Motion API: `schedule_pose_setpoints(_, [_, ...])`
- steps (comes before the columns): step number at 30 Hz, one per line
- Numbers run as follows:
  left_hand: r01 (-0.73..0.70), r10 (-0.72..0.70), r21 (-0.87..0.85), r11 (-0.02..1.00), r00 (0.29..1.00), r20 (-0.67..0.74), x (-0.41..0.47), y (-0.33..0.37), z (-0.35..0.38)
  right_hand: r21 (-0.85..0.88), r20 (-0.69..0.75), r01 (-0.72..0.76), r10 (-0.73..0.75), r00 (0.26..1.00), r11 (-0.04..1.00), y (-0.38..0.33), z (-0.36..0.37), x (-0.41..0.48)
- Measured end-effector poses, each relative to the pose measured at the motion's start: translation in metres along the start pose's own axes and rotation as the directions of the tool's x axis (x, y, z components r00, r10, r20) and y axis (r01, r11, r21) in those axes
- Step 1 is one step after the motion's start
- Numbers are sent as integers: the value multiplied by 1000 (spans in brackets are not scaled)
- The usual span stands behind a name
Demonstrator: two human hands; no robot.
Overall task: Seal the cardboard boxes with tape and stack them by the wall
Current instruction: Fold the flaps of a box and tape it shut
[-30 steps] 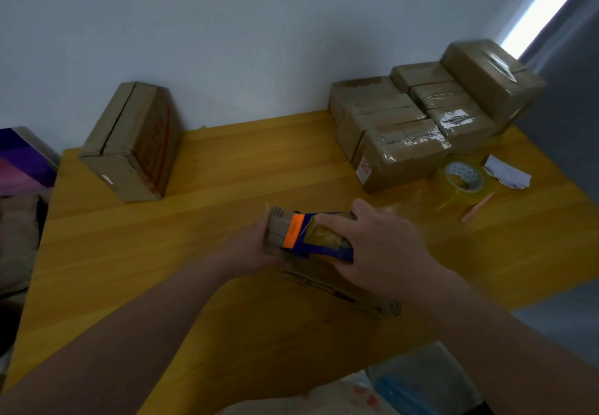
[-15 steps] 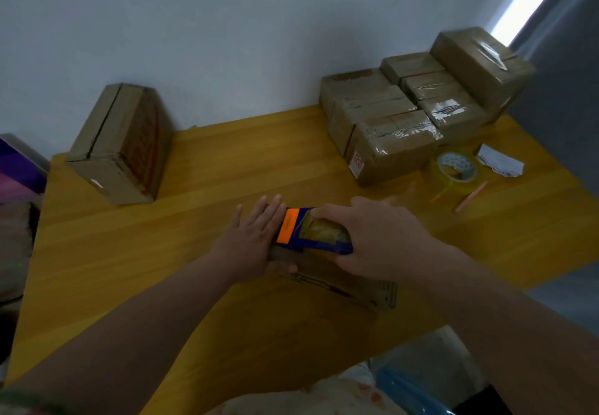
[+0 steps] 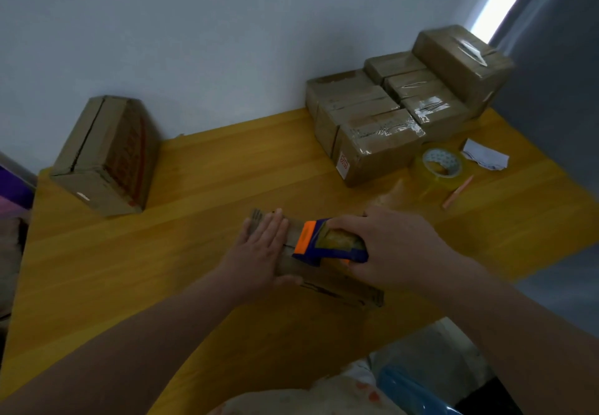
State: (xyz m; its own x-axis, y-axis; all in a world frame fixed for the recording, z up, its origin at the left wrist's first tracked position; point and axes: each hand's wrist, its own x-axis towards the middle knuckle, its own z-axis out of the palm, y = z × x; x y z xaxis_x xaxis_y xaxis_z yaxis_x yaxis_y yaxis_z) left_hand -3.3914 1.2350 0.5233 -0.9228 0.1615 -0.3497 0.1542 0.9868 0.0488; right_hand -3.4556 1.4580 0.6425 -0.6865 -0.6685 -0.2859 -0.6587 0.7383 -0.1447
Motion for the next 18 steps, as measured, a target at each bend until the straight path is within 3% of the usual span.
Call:
schedule_pose_setpoints(10, [-102, 102, 2, 995, 994, -35, 6, 9, 3, 39, -22, 17, -16, 1000, 999, 7, -3, 3])
schedule_pose_setpoints(18, [-187, 186, 4, 982, 977, -105, 23, -36, -8, 110, -78, 6, 2, 997, 994, -6, -6, 25])
